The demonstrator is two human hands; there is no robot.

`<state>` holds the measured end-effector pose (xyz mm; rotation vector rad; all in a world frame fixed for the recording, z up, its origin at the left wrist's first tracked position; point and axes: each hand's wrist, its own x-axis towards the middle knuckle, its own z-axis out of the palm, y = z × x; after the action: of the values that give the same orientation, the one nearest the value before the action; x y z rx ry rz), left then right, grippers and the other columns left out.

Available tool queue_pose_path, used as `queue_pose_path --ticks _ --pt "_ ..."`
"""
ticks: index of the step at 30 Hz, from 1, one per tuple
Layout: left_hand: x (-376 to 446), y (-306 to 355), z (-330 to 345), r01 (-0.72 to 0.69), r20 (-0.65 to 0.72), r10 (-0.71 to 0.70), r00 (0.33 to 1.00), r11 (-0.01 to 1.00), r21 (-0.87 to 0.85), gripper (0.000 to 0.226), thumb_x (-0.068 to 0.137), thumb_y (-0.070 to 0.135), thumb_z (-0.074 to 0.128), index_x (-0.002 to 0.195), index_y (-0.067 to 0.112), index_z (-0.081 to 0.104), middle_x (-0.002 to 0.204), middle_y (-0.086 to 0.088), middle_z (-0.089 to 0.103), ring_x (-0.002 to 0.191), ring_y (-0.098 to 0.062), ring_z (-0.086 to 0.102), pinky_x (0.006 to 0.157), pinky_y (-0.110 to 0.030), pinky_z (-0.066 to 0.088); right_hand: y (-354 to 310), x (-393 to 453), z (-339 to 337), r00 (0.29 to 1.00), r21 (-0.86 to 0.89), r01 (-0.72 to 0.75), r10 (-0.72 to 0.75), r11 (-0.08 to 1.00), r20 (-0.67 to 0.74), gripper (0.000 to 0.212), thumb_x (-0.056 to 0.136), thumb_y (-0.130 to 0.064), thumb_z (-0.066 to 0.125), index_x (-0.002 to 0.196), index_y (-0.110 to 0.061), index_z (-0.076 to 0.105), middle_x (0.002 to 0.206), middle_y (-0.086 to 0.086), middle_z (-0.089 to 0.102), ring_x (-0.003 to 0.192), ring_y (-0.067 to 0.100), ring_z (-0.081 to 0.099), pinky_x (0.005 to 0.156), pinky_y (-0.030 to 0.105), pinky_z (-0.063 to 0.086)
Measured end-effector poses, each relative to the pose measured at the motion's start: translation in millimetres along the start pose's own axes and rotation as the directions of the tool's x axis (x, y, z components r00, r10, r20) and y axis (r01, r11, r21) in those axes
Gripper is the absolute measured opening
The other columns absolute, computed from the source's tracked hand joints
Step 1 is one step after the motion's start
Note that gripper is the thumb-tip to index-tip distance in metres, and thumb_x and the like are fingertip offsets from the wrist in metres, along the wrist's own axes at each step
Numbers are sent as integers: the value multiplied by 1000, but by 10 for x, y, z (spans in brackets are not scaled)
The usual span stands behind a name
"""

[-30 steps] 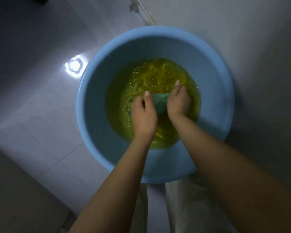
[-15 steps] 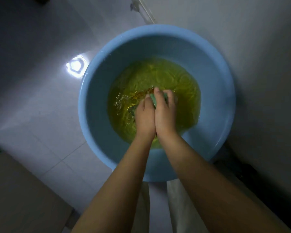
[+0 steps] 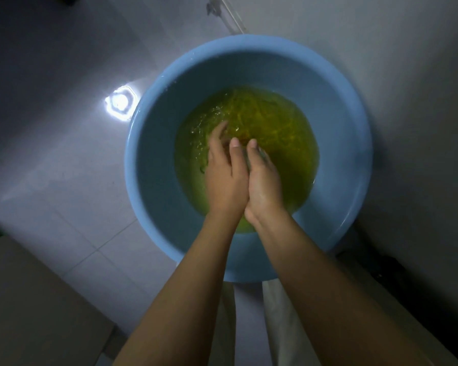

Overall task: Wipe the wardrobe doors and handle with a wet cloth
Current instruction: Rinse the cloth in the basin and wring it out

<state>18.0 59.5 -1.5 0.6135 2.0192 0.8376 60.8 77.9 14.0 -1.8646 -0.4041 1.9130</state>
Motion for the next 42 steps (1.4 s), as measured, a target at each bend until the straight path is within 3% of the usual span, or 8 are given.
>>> queue_pose_path --ticks 4,9,13,17,25,34,38,42 --pt "-65 24 5 -29 90 31 995 999 -23 47 97 35 29 110 18 70 92 11 69 76 9 61 61 -8 40 -94 -57 -16 998 63 -57 59 996 -26 46 97 -50 42 89 -14 70 79 -1 72 87 15 70 81 32 56" --pt "-96 41 9 -130 28 131 991 991 -36 50 94 43 28 83 12 66 69 -10 63 65 -16 58 53 -28 39 -136 -64 -39 999 40 -28 26 999 34 48 98 -48 42 69 -19 67 62 -7 66 73 9 67 73 29 51" --pt "-96 69 0 -101 21 103 994 991 -84 40 95 40 34 68 18 53 56 4 52 52 -11 47 47 -28 31 -158 -56 -18 999 -25 16 -15 1000 41 56 99 -46 39 54 -21 60 53 -9 58 61 6 61 63 26 47" --pt "-95 56 29 -48 17 51 999 992 -113 39 95 28 38 56 26 37 45 17 41 45 -2 38 45 -14 23 -117 -28 -14 999 -81 37 -36 996 15 55 100 -44 37 56 -16 54 51 -5 53 57 9 56 58 27 45" --pt "-36 32 43 -81 41 83 996 995 -59 44 95 26 39 50 26 37 37 11 36 39 -1 37 41 -13 22 -103 38 -5 996 21 -81 82 996 -32 52 101 -43 39 62 -16 60 50 -6 58 60 9 61 68 29 48" --pt "-143 38 38 -52 17 53 998 994 -91 42 92 31 35 52 19 42 43 12 38 43 0 40 44 -14 24 -82 -50 -47 996 -26 -41 39 999 -82 46 100 -39 41 67 -15 63 57 -5 64 66 11 65 66 27 50" --pt "-143 300 -31 276 229 -213 950 915 -293 57 96 53 24 82 20 68 82 1 72 82 -10 67 76 -27 50 -242 -197 -153 1000 25 -12 12 1000 19 58 100 -53 23 93 -14 67 93 5 70 94 18 66 83 30 53" --pt "-275 777 -283 491 483 -289 826 790 -367 34 102 39 31 115 28 60 109 5 68 103 -14 64 81 -31 47 -573 -499 -318 994 91 82 -89 992 69 42 102 -46 19 119 -29 55 127 5 60 118 16 56 102 33 43"
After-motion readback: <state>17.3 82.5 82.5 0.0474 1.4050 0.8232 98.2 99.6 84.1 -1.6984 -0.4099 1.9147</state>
